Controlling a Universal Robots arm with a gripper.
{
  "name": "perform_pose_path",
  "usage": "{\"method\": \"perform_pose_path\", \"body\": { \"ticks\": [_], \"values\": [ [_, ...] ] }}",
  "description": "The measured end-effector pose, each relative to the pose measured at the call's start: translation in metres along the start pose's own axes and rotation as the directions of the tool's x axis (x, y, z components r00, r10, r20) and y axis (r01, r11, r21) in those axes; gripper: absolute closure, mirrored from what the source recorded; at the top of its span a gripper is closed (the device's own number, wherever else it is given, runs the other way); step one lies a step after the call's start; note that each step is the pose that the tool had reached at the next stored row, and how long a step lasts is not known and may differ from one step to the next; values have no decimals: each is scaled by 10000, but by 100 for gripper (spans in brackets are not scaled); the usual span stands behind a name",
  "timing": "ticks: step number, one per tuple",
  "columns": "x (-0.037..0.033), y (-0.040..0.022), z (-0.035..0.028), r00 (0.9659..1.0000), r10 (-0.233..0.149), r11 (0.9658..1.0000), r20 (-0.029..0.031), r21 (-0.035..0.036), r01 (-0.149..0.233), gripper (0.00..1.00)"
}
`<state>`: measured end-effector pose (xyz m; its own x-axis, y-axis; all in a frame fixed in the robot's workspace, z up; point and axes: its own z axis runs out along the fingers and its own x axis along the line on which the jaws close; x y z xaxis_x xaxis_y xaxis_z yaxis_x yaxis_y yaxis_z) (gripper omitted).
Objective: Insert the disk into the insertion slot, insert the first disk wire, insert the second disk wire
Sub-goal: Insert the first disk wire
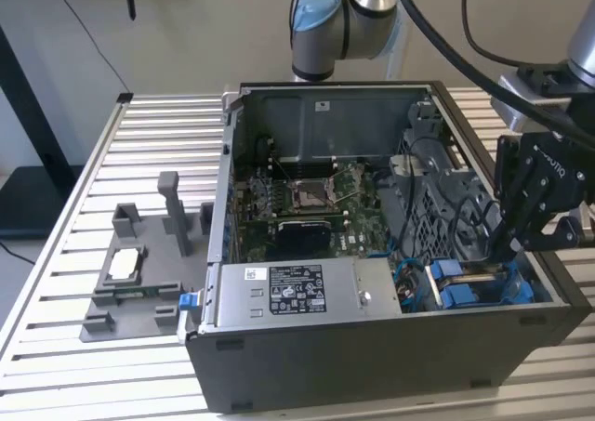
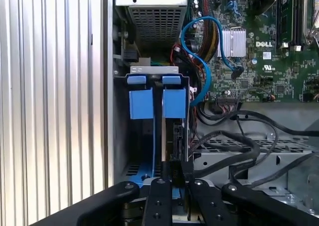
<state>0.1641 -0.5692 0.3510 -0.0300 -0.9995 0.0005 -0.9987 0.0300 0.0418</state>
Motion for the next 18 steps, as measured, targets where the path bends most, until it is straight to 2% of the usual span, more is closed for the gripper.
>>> {"method": "perform_pose_path", "body": {
  "ticks": [4, 18],
  "values": [
    [-28, -8, 65, 10000, 46, 10000, 10, -2, -46, 81],
    [-52, -20, 98, 10000, 46, 10000, 11, 36, -46, 81]
  ]
}}
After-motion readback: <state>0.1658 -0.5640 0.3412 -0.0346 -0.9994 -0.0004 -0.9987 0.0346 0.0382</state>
